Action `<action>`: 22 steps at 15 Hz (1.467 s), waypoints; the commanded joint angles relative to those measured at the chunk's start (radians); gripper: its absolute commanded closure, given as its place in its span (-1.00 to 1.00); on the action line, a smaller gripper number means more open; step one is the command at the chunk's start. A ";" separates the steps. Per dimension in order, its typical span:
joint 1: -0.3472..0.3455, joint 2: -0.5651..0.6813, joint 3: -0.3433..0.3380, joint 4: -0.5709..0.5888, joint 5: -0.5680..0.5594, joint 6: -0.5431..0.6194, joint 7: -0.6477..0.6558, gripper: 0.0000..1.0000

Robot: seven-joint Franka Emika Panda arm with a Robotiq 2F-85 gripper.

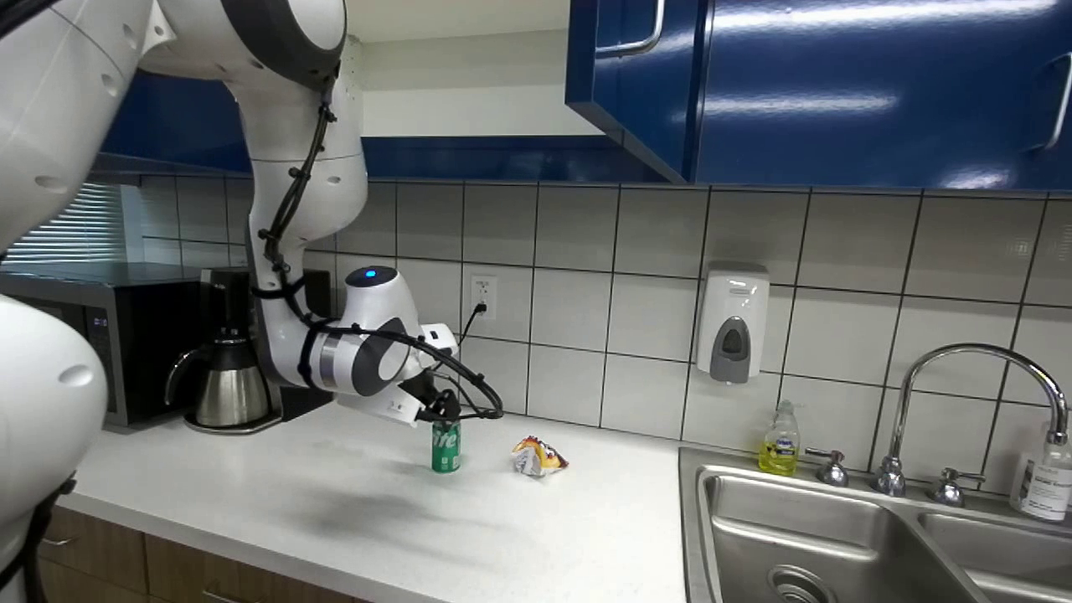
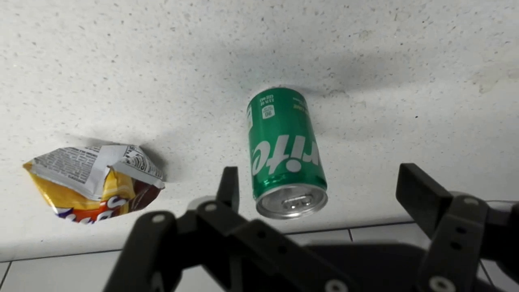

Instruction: Move the soda can from the cabinet to the left counter

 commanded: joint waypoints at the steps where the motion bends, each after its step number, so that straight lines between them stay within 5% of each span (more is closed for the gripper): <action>1: 0.009 -0.145 -0.005 -0.069 -0.008 -0.101 -0.019 -1.00; 17: 0.008 -0.573 0.015 -0.123 -0.032 -0.564 0.007 -1.00; 18: 0.014 -0.497 0.017 -0.096 -0.005 -0.504 -0.004 -1.00; 22: 0.013 -0.549 0.016 -0.110 -0.004 -0.543 -0.005 -1.00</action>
